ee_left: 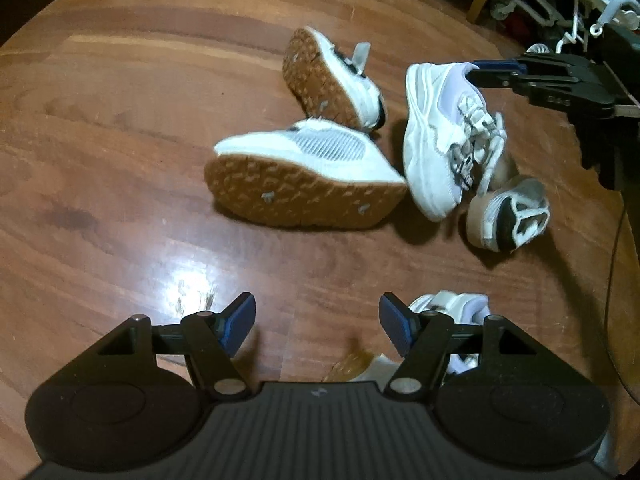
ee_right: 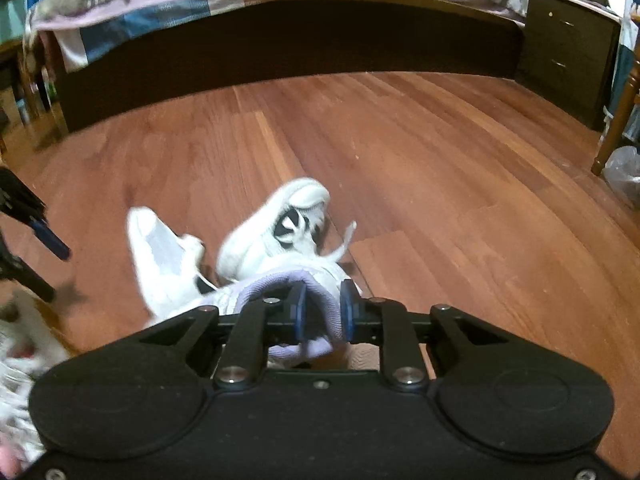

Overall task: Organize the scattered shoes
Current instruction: 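Carry the lavender-lined sneaker with the right tool toward the shoe row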

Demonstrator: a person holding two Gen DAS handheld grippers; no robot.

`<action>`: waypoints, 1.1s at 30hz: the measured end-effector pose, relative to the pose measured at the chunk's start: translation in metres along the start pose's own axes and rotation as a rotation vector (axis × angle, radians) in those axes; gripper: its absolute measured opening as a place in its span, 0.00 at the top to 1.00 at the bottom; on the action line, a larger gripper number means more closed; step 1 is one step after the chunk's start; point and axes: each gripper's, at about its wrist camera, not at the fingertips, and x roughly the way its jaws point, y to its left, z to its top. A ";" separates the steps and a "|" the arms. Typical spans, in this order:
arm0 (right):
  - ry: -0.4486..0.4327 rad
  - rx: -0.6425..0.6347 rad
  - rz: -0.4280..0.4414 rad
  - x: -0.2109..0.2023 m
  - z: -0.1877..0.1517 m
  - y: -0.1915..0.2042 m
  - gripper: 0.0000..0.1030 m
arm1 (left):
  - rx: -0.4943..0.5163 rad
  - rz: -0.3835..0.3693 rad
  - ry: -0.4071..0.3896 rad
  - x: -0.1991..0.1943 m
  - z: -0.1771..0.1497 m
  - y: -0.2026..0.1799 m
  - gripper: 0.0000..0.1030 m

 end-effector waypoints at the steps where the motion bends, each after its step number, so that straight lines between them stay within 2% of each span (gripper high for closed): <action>1: 0.005 0.001 -0.005 -0.003 0.001 0.001 0.83 | 0.001 -0.001 -0.003 -0.001 0.000 -0.002 0.34; 2: 0.009 0.002 -0.010 -0.006 0.001 0.002 0.85 | 0.008 -0.004 -0.007 -0.005 0.000 -0.006 0.34; 3: 0.014 0.003 -0.014 -0.009 0.002 0.002 1.00 | 0.014 -0.008 -0.012 -0.008 0.000 -0.010 0.34; 8: 0.036 0.008 -0.038 -0.024 0.006 0.006 1.00 | 0.027 -0.023 -0.031 -0.020 0.001 -0.025 0.34; 10: 0.045 0.009 -0.048 -0.030 0.007 0.008 0.96 | 0.036 -0.031 -0.040 -0.025 0.000 -0.030 0.34; 11: 0.050 0.010 -0.053 -0.033 0.008 0.008 0.75 | 0.039 -0.037 -0.044 -0.027 0.000 -0.032 0.34; 12: 0.054 0.011 -0.058 -0.036 0.009 0.009 0.45 | 0.040 -0.040 -0.044 -0.027 -0.001 -0.031 0.34; 13: 0.059 0.012 -0.062 -0.039 0.009 0.010 0.40 | 0.042 -0.042 -0.044 -0.027 -0.001 -0.031 0.34; 19: 0.077 0.194 -0.085 -0.005 0.015 -0.003 0.40 | -0.004 -0.017 -0.023 -0.014 -0.004 -0.007 0.34; 22: 0.123 0.257 -0.100 0.022 0.029 -0.012 0.40 | -0.024 -0.016 -0.018 -0.009 -0.005 0.005 0.34; 27: 0.316 0.182 -0.091 0.064 0.048 -0.011 0.43 | -0.049 -0.020 -0.033 -0.014 -0.010 0.022 0.34; 28: 0.358 0.159 -0.089 0.073 0.052 -0.009 0.46 | -0.050 -0.019 -0.034 -0.015 -0.011 0.024 0.34; 30: 0.441 0.114 -0.084 0.090 0.059 -0.007 0.61 | -0.058 -0.014 -0.040 -0.018 -0.011 0.029 0.34; 33: 0.566 0.046 -0.078 0.116 0.069 -0.003 0.64 | -0.068 -0.006 -0.051 -0.021 -0.009 0.036 0.34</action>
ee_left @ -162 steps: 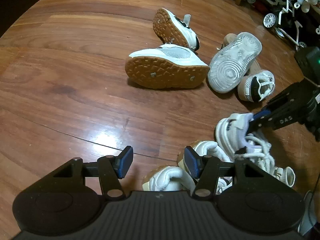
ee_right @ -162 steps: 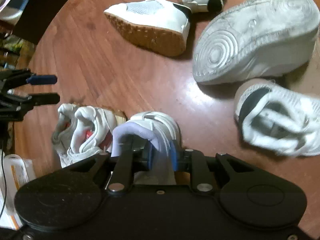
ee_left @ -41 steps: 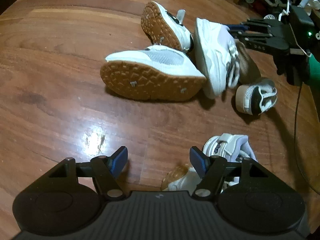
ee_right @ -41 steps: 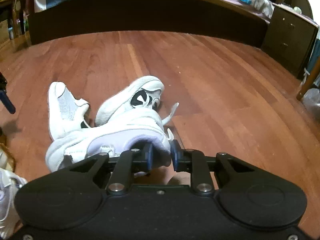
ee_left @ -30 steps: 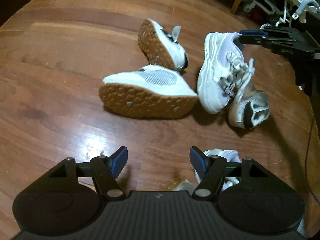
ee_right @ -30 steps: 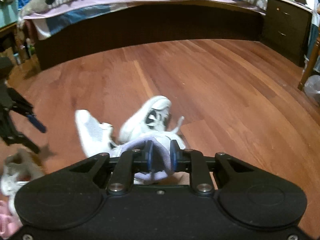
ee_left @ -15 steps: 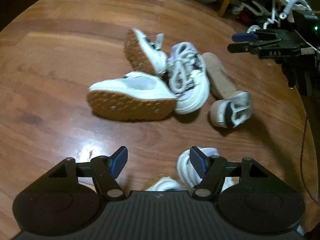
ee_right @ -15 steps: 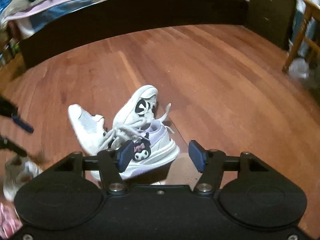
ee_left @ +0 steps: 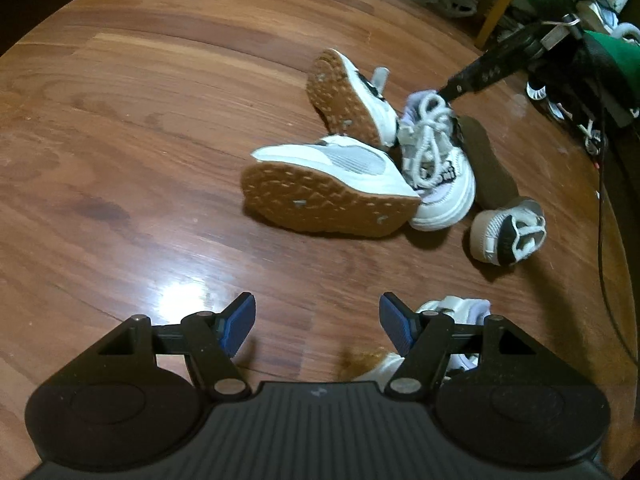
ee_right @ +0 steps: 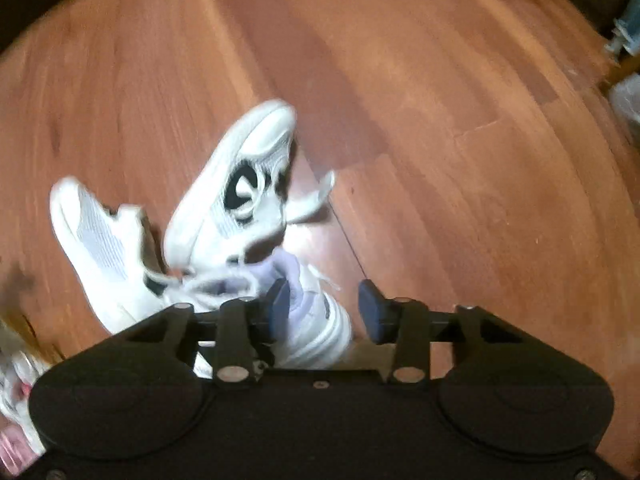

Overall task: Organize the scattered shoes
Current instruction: 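Carry the lavender-lined sneaker with the right tool toward the shoe row, then lower the sneaker beside the other lavender-lined shoe and open the right tool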

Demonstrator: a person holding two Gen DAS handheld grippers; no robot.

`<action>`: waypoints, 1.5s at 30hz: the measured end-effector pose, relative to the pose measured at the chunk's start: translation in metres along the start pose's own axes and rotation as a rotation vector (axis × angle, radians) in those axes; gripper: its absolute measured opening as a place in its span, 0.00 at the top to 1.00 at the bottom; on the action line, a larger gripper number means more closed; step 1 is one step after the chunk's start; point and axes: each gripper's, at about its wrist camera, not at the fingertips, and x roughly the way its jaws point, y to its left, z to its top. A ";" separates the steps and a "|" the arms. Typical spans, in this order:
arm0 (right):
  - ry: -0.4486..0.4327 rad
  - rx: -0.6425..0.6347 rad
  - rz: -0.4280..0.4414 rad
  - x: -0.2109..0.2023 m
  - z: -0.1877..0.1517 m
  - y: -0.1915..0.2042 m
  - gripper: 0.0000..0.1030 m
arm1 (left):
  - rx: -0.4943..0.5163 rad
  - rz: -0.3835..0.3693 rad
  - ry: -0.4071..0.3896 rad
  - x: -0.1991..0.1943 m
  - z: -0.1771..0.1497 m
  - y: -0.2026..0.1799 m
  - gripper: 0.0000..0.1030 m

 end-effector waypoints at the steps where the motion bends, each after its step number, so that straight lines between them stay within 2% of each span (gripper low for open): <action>1: 0.041 -0.024 -0.005 0.005 0.007 0.002 0.64 | 0.000 0.002 -0.002 0.000 0.001 0.001 0.34; 4: 0.150 -0.090 -0.025 0.022 0.026 0.008 0.64 | -0.001 0.006 -0.003 0.000 0.001 0.003 0.34; 7: 0.171 -0.078 -0.041 0.036 0.023 0.006 0.64 | 0.005 0.007 0.010 0.003 -0.001 0.003 0.34; 11: 0.091 0.028 -0.019 0.039 0.013 -0.007 0.64 | 0.004 0.014 0.022 0.004 -0.005 0.004 0.34; 14: 0.000 0.050 0.014 0.027 -0.003 -0.014 0.70 | 0.001 0.015 0.017 0.003 -0.004 0.002 0.34; 24: -0.233 0.032 0.077 -0.058 -0.050 -0.024 0.73 | 0.036 -0.007 -0.017 -0.006 0.009 -0.025 0.34; 29: -0.312 -0.089 0.104 -0.115 -0.078 -0.015 0.73 | 0.051 -0.013 -0.026 -0.007 0.014 -0.037 0.34; 33: -0.317 -0.300 0.125 -0.132 -0.110 0.017 0.74 | 0.065 -0.015 -0.023 -0.007 0.014 -0.041 0.34; 37: -0.290 -0.436 0.177 -0.116 -0.133 0.043 0.74 | 0.070 -0.012 -0.016 -0.007 0.011 -0.042 0.34; 45: -0.255 -0.608 0.224 -0.080 -0.152 0.078 0.74 | 0.052 0.007 0.012 -0.001 0.002 -0.029 0.34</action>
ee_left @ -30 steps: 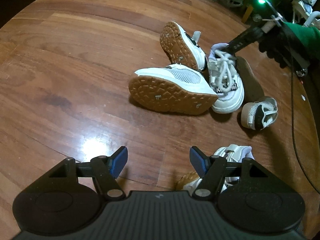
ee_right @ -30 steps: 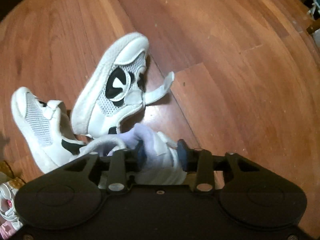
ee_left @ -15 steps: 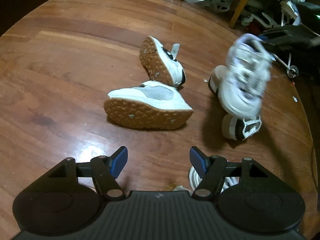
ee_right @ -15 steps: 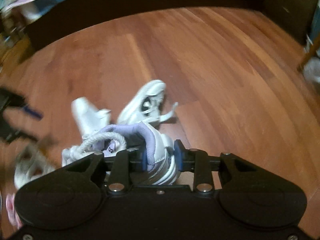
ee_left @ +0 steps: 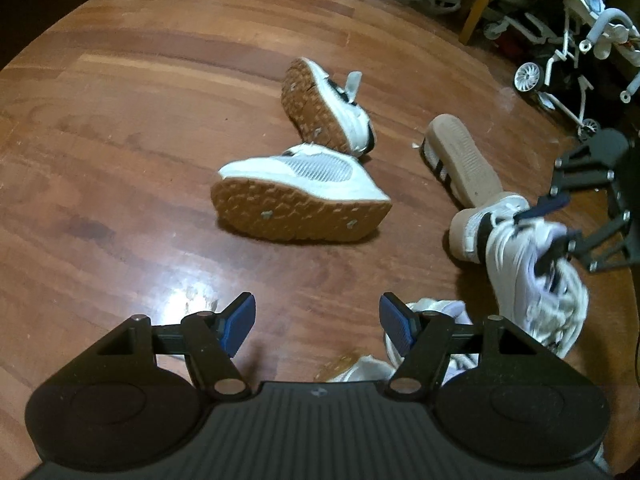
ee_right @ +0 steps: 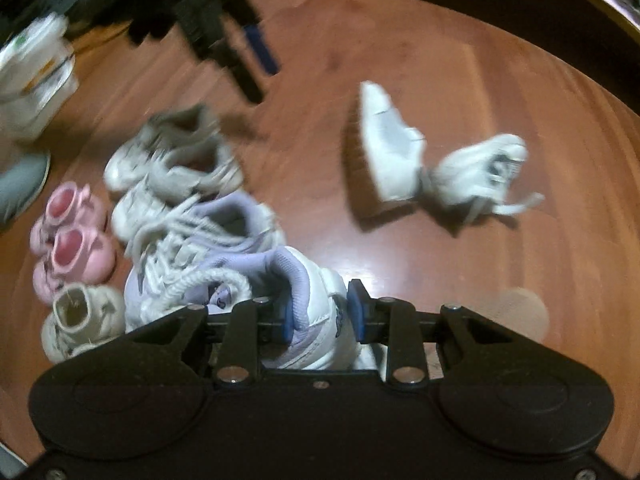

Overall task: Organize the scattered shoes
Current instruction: 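Lower the sneaker beside the other lavender-lined shoe and open the right tool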

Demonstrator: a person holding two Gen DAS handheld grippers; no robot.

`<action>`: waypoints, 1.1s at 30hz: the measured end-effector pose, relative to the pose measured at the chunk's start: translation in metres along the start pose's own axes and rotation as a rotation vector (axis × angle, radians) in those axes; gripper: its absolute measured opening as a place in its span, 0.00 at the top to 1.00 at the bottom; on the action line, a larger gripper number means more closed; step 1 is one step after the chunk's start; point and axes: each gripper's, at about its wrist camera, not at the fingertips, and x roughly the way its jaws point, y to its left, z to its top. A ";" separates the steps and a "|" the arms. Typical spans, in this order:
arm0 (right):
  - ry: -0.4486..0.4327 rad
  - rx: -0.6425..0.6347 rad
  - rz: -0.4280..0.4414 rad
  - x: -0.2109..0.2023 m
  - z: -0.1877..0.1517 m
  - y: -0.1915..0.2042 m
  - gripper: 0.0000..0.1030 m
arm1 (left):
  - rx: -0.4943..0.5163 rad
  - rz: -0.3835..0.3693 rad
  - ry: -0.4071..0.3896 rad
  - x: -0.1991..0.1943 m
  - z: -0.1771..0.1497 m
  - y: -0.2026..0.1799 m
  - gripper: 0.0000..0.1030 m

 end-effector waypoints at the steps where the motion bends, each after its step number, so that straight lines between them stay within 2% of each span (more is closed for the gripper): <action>1: 0.004 -0.020 0.010 0.005 -0.001 0.004 0.74 | 0.001 0.000 0.003 0.001 -0.001 0.001 0.34; 5: 0.021 -0.099 0.049 0.025 -0.005 0.022 0.73 | -0.002 0.000 0.013 0.003 -0.005 0.004 0.34; 8: 0.005 -0.132 0.047 0.034 -0.004 0.023 0.73 | -0.006 0.001 0.019 0.004 -0.008 0.007 0.34; 13: -0.025 -0.069 0.100 0.038 -0.005 0.018 0.73 | -0.005 -0.002 0.022 0.004 -0.010 0.007 0.34; 17: -0.030 -0.066 0.122 0.041 -0.009 0.020 0.73 | -0.010 0.000 0.023 0.005 -0.010 0.008 0.34; 24: -0.047 -0.073 0.099 0.058 -0.017 0.023 0.74 | -0.010 -0.002 0.030 0.007 -0.011 0.008 0.34; 29: -0.031 -0.010 0.071 0.061 -0.021 0.017 0.73 | -0.009 -0.002 0.033 0.009 -0.010 0.007 0.34; 32: -0.020 0.011 0.035 0.044 -0.030 0.008 0.56 | -0.007 -0.004 0.027 0.010 -0.007 0.005 0.34; 33: -0.017 0.018 0.023 0.038 -0.033 0.005 0.54 | -0.005 -0.007 0.023 0.009 -0.005 0.003 0.34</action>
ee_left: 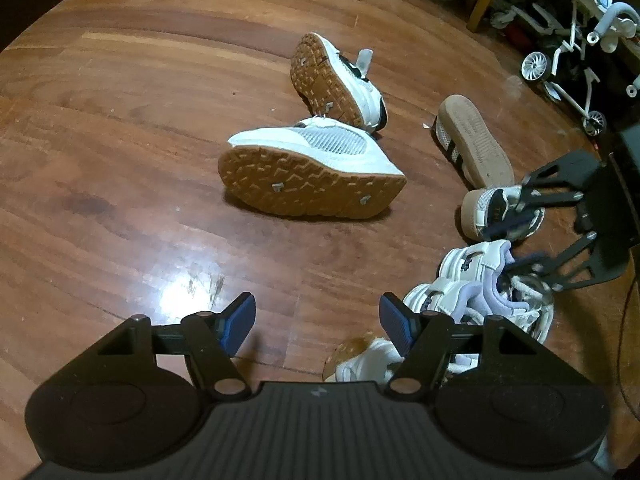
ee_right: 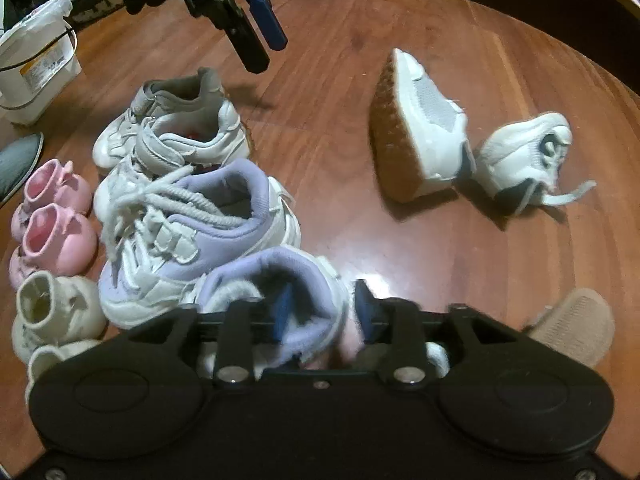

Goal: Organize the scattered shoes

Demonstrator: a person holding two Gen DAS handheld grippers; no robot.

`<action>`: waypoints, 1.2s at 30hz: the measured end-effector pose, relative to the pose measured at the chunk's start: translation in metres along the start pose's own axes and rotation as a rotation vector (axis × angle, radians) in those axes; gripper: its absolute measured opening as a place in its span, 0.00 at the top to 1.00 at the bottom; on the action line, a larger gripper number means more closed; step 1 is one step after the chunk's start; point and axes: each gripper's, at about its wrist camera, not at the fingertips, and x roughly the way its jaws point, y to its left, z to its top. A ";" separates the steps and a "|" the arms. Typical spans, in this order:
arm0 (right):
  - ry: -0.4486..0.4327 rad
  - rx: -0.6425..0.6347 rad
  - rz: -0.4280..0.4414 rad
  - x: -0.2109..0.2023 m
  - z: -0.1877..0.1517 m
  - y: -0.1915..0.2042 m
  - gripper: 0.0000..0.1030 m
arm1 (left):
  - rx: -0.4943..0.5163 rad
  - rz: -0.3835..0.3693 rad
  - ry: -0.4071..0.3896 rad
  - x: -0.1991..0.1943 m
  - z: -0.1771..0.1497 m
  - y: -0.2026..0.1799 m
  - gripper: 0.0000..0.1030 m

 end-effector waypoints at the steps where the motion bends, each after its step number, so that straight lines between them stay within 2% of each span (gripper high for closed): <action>1: 0.003 0.007 -0.012 -0.006 -0.003 -0.003 0.54 | 0.005 -0.001 -0.005 -0.001 0.002 -0.002 0.34; 10: 0.042 0.058 -0.123 -0.054 -0.028 -0.026 0.54 | 0.026 -0.006 -0.008 0.000 0.007 -0.016 0.34; 15: 0.083 0.041 -0.155 -0.035 -0.026 -0.019 0.54 | 0.027 -0.004 0.011 0.007 0.005 -0.016 0.34; 21: 0.147 0.094 -0.204 -0.002 -0.025 -0.027 0.57 | 0.024 -0.002 0.024 0.014 0.003 -0.013 0.34; 22: 0.147 0.115 -0.200 0.000 -0.026 -0.029 0.58 | 0.024 -0.002 0.025 0.014 0.003 -0.013 0.34; 23: 0.139 0.143 -0.193 0.000 -0.028 -0.032 0.68 | 0.025 -0.003 0.026 0.015 0.003 -0.013 0.34; 29: 0.088 0.366 -0.143 -0.014 -0.038 -0.051 0.82 | 0.019 0.003 0.027 0.013 0.000 -0.009 0.34; 32: 0.058 0.505 -0.113 -0.027 -0.050 -0.058 0.85 | 0.022 -0.001 0.016 0.008 0.002 -0.012 0.34; 36: 0.012 0.721 -0.050 -0.045 -0.073 -0.059 0.85 | 0.029 -0.004 0.003 0.004 0.005 -0.015 0.34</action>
